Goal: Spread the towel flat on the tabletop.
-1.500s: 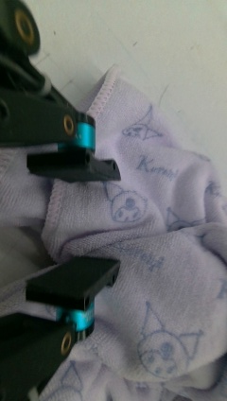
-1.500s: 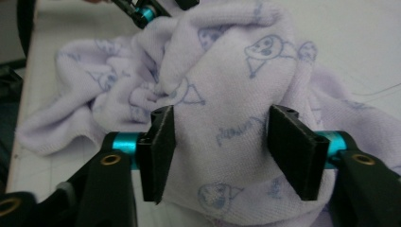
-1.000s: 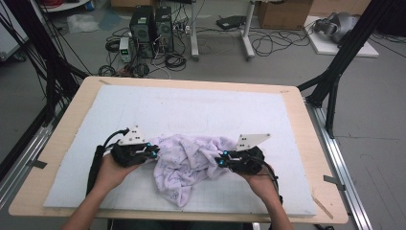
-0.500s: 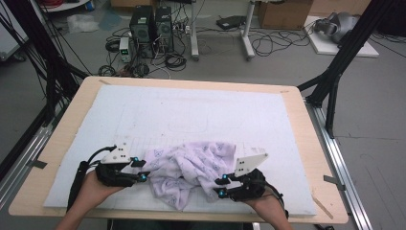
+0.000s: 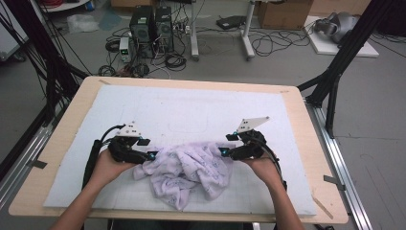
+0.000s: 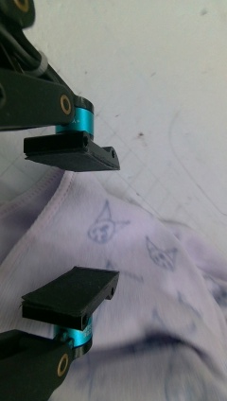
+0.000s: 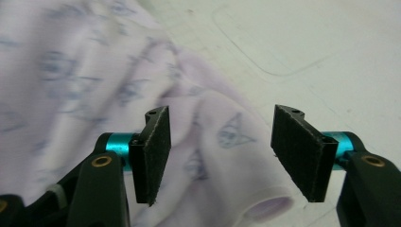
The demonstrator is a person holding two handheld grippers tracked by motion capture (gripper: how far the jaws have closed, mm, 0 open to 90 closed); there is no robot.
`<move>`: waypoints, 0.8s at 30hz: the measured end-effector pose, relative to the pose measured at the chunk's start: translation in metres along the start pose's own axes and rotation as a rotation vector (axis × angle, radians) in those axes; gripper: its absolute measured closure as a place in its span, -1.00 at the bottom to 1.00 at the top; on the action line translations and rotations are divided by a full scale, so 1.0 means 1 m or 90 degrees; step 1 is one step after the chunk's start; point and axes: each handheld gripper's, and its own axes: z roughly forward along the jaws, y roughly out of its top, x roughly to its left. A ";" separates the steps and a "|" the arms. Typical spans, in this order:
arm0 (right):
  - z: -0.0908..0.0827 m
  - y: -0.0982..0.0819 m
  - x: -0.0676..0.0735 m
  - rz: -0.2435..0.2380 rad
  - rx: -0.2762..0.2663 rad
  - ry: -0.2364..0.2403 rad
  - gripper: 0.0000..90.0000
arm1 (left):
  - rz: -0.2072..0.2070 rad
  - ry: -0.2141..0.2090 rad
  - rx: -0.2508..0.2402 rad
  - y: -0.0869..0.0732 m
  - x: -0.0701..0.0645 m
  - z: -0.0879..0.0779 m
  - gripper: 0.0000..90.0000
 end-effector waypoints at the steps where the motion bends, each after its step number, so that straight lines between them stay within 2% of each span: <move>1: 0.000 0.000 0.000 0.000 0.000 0.000 -0.17 | 0.000 0.000 0.000 0.000 0.000 0.000 -0.05; 2: 0.011 -0.004 -0.010 0.019 0.024 0.004 -0.17 | -0.013 -0.040 0.030 -0.003 0.006 0.010 0.14; 3: 0.017 -0.006 -0.014 0.026 0.038 0.010 -0.09 | -0.013 -0.040 0.030 -0.003 0.006 0.010 0.46; 4: 0.021 -0.009 -0.018 0.032 0.055 0.036 0.20 | 0.001 -0.054 0.053 -0.004 0.006 0.014 0.68; 5: 0.021 -0.009 -0.018 0.032 0.055 0.036 0.20 | 0.001 -0.054 0.053 -0.004 0.006 0.014 0.87; 6: 0.027 -0.012 -0.020 0.044 0.085 0.096 0.78 | 0.009 -0.058 0.043 -0.003 0.005 0.013 0.89; 7: 0.026 -0.011 -0.019 0.039 0.090 0.113 0.87 | 0.009 -0.058 0.043 -0.003 0.005 0.013 0.90; 8: 0.024 -0.009 -0.017 0.027 0.086 0.105 0.88 | 0.018 -0.037 0.021 0.001 0.003 0.005 0.90; 9: 0.024 -0.009 -0.017 0.027 0.086 0.105 0.88 | 0.018 -0.037 0.021 0.001 0.003 0.005 0.90; 10: 0.015 -0.001 -0.014 0.017 0.072 0.080 0.89 | 0.014 -0.026 0.006 0.004 0.003 0.000 0.91; 11: 0.015 -0.001 -0.014 0.017 0.072 0.080 0.89 | 0.013 -0.013 -0.014 0.008 0.005 -0.006 0.91; 12: 0.000 0.010 -0.013 0.004 0.043 0.050 0.89 | 0.010 0.010 -0.051 0.018 0.008 -0.019 0.91; 13: 0.000 0.010 -0.013 0.004 0.043 0.050 0.89 | 0.010 0.010 -0.051 0.018 0.008 -0.019 0.91; 14: -0.017 0.024 -0.012 -0.018 0.010 0.018 0.89 | 0.015 0.037 -0.082 0.030 0.011 -0.032 0.92; 15: -0.017 0.024 -0.012 -0.018 0.010 0.018 0.89 | 0.015 0.037 -0.082 0.030 0.011 -0.032 0.92; 16: -0.033 0.038 -0.010 -0.047 -0.016 -0.025 0.89 | 0.021 0.069 -0.117 0.043 0.013 -0.044 0.92; 17: -0.033 0.038 -0.010 -0.047 -0.016 -0.025 0.89 | 0.021 0.069 -0.117 0.043 0.013 -0.044 0.92; 18: -0.049 0.049 -0.009 -0.062 -0.048 -0.062 0.89 | 0.025 0.100 -0.153 0.052 0.014 -0.056 0.92; 19: -0.057 0.052 -0.009 -0.067 -0.065 -0.077 0.89 | 0.025 0.100 -0.153 0.052 0.014 -0.056 0.92; 20: -0.063 0.053 -0.008 -0.065 -0.081 -0.084 0.89 | 0.026 0.109 -0.173 0.057 0.015 -0.064 0.91; 21: -0.067 0.052 -0.009 -0.064 -0.091 -0.088 0.89 | 0.026 0.109 -0.173 0.057 0.015 -0.064 0.91; 22: -0.069 0.049 -0.008 -0.058 -0.090 -0.086 0.89 | 0.025 0.097 -0.159 0.054 0.015 -0.064 0.91; 23: -0.069 0.049 -0.008 -0.058 -0.090 -0.086 0.89 | 0.025 0.097 -0.159 0.054 0.015 -0.064 0.91; 24: -0.065 0.039 -0.006 -0.061 -0.065 -0.081 0.89 | 0.032 0.084 -0.131 0.043 0.013 -0.058 0.91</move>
